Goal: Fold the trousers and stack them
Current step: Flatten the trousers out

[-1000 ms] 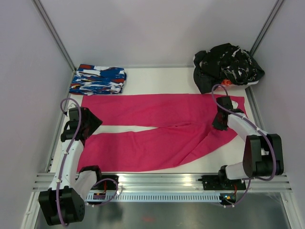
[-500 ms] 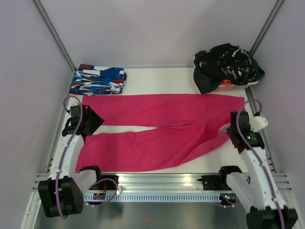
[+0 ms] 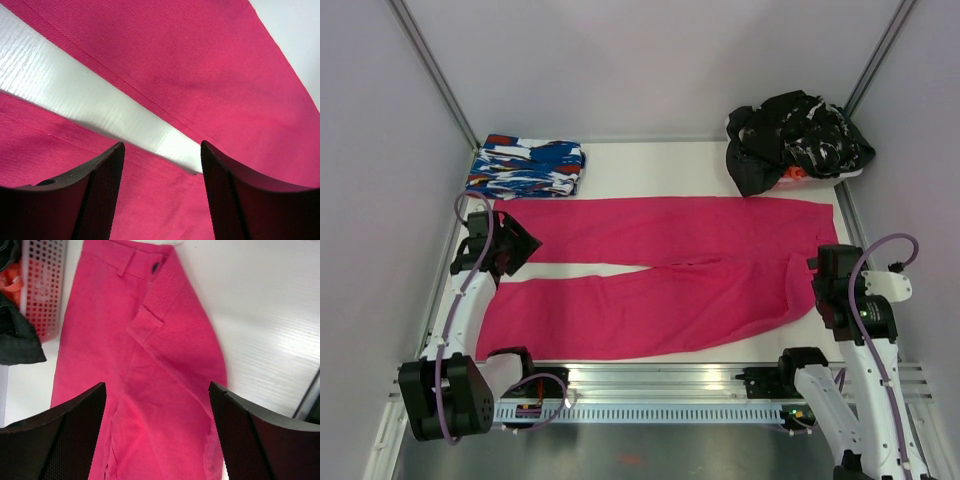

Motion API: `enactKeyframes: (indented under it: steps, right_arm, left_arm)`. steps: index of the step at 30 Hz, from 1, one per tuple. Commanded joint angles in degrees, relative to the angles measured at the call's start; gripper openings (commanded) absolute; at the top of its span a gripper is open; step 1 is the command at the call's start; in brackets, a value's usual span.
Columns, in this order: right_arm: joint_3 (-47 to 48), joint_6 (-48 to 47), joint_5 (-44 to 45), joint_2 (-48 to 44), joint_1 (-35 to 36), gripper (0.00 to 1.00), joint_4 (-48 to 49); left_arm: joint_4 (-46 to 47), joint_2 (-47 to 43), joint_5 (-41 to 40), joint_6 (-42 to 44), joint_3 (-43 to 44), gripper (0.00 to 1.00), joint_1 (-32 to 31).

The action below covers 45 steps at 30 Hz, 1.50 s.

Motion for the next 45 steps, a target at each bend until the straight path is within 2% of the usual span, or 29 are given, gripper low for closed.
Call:
enactKeyframes:
  steps: [1,3,6,7,9,10,13,22,23,24,26,28,31,32,36,43,45]
  right_arm:
    - [2.29,-7.76,-0.26,2.48,0.13,0.89,8.65]
    - [1.77,-15.14,-4.81,5.37,0.05,0.89,18.12]
    - [1.41,-24.37,-9.13,13.97,0.13,0.88,24.66]
    - [2.28,-26.57,-9.06,20.35,0.05,0.88,24.93]
    - [4.13,-32.99,-8.45,27.41,0.13,0.86,23.18]
    - [6.14,-34.49,-6.01,34.14,0.05,0.85,20.91]
    - [8.44,-38.63,1.10,44.10,0.05,0.84,18.52]
    - [5.02,-43.29,-2.39,52.13,0.05,0.68,24.05]
    - [5.02,-43.90,-2.29,52.84,0.05,0.65,24.83]
    - [5.28,-44.26,-1.86,53.80,0.13,0.57,24.84]
    - [5.98,-44.87,-0.11,55.83,0.13,0.52,24.67]
    - [6.51,-46.19,0.60,57.14,0.05,0.53,25.02]
    - [7.21,-48.21,0.35,58.64,0.13,0.65,25.54]
    - [7.47,-48.56,-0.09,58.91,0.05,0.71,25.63]
    - [7.39,-48.66,-3.61,58.47,0.13,0.80,26.16]
    - [7.04,-49.18,-3.70,57.85,0.05,0.82,28.35]
    - [6.86,-49.36,-2.30,59.34,0.13,0.76,29.23]
  left_arm:
    - [2.00,0.49,1.76,1.56,2.03,0.68,-0.17]
    - [1.74,0.40,1.68,1.82,2.03,0.68,-0.08]
    - [1.65,-0.13,1.50,2.26,1.24,0.68,-0.17]
    - [1.56,-0.39,1.50,2.26,0.98,0.68,-0.17]
    - [1.65,-0.56,1.67,2.18,0.28,0.68,-0.08]
    - [1.56,-0.83,1.85,2.26,-0.16,0.69,-0.17]
    - [1.21,-1.44,1.50,2.44,-0.51,0.69,-0.17]
    - [0.94,-1.45,0.01,3.23,-0.69,0.71,-0.17]
    - [1.03,-1.36,0.09,3.32,-0.69,0.71,-0.17]
    - [1.03,-1.18,-0.08,3.32,-0.69,0.71,-0.17]
    - [1.12,-1.01,-0.08,3.41,-0.78,0.71,-0.17]
    - [1.38,-1.01,-0.08,3.41,-1.04,0.71,-0.17]
    - [1.73,-0.92,-0.17,3.32,-1.39,0.71,-0.08]
    - [1.82,-0.92,0.00,3.32,-1.39,0.71,-0.17]
    - [2.09,-0.48,0.44,3.32,-1.31,0.71,-0.17]
    - [2.62,0.23,1.06,3.14,-1.31,0.71,-0.17]
    - [2.70,0.40,1.15,3.14,-1.31,0.71,-0.17]
